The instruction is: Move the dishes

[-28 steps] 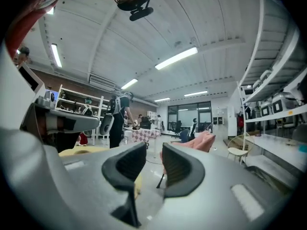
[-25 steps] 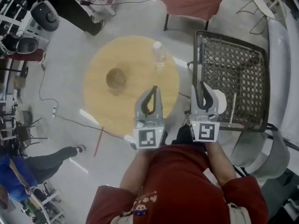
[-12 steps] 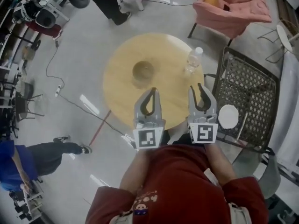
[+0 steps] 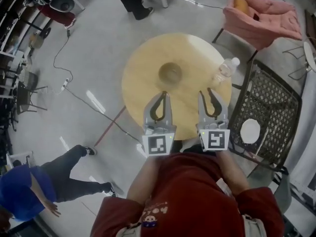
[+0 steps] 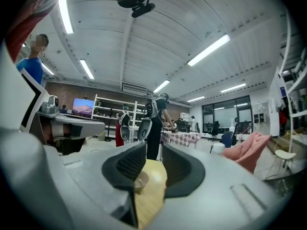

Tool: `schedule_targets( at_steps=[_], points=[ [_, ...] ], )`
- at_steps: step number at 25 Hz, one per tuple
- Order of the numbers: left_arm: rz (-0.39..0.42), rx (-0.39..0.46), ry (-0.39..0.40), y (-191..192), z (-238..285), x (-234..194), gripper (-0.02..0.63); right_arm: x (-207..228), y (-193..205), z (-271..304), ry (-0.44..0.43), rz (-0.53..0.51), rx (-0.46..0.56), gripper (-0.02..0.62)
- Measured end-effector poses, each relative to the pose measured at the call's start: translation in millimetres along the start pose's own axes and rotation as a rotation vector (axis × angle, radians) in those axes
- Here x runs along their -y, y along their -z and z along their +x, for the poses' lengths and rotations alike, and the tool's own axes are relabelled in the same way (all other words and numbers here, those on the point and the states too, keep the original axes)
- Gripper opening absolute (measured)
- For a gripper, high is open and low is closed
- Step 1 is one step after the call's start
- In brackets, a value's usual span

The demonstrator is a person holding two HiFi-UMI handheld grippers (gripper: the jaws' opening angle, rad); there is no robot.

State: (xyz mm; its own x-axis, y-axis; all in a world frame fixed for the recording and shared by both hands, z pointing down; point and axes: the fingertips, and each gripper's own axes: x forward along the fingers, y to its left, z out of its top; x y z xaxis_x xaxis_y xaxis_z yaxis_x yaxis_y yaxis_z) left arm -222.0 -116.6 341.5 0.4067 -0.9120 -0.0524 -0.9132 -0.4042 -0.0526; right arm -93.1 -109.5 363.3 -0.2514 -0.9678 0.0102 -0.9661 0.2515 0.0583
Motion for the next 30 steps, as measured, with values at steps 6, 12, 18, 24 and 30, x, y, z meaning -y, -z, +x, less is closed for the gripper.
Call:
schedule_targets(
  at_steps=[6,12,18,24,30],
  points=[
    [-0.017,-0.018,-0.018,9,-2,-21,0.008,-23,22,24,-0.057,0.009,-0.080,0.100],
    [-0.014,-0.015,-0.029,18,-3,-35,0.008,-34,56,48,-0.097,0.055,-0.228,0.100],
    [0.111,-0.059,0.023,30,2,-45,0.008,-39,106,79,-0.112,0.118,-0.456,0.100],
    [0.118,-0.073,0.031,38,9,-60,0.008,-45,147,104,-0.120,0.159,-0.639,0.115],
    [0.123,-0.112,0.051,51,16,-66,0.008,-44,177,119,-0.095,0.198,-0.750,0.137]
  ],
)
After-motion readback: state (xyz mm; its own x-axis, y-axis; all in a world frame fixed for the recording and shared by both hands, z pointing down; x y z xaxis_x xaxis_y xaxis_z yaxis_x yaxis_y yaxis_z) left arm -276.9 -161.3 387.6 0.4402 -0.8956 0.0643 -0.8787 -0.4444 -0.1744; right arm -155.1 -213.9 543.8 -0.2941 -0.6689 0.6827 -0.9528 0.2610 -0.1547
